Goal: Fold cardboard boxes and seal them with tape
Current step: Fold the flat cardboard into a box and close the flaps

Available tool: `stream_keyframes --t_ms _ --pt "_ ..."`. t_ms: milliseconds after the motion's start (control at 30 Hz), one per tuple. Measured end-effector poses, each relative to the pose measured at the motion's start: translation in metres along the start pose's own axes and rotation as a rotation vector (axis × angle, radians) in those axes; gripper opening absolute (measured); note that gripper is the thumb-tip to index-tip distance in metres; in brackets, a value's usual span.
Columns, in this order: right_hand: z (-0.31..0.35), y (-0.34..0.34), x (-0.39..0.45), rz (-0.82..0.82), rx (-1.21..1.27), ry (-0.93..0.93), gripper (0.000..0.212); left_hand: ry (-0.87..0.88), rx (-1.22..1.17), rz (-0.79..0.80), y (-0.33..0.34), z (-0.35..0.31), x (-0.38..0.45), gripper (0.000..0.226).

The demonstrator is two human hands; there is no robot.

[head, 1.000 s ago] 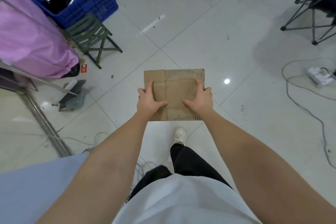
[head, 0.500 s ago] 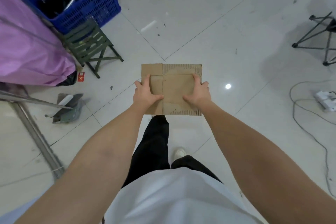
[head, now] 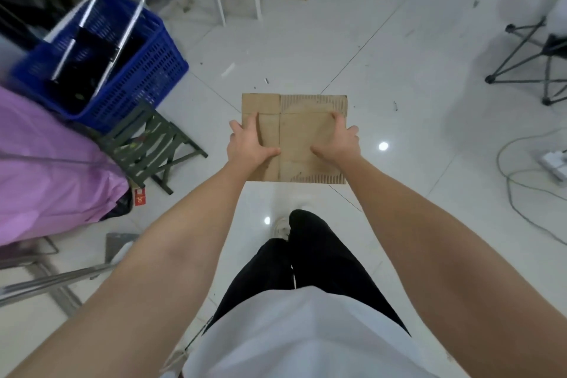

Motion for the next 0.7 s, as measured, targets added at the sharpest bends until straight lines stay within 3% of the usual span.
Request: stream_keyframes --t_ms 167,300,533,700 --pt "0.040 -0.020 0.057 -0.017 0.134 -0.066 0.070 0.032 -0.005 -0.055 -0.023 -0.015 0.062 0.095" --pt "0.081 -0.037 0.115 -0.006 0.093 -0.137 0.066 0.003 -0.027 -0.074 -0.041 -0.030 0.121 0.092" --pt "0.151 -0.054 0.213 0.040 -0.080 -0.178 0.089 -0.083 -0.036 -0.057 -0.076 -0.073 0.222 0.090" --pt "0.184 -0.068 0.277 0.095 -0.139 -0.187 0.087 -0.132 -0.074 -0.040 -0.087 -0.093 0.277 0.090"
Point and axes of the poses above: each hand's wrist, its own x-axis towards the middle knuckle, its own y-axis out of the palm, z = x × y, the point moved 5 cm from there along x, towards the middle knuckle, and after that the axes turned 8 degrees about x, right-handed, at the moved point
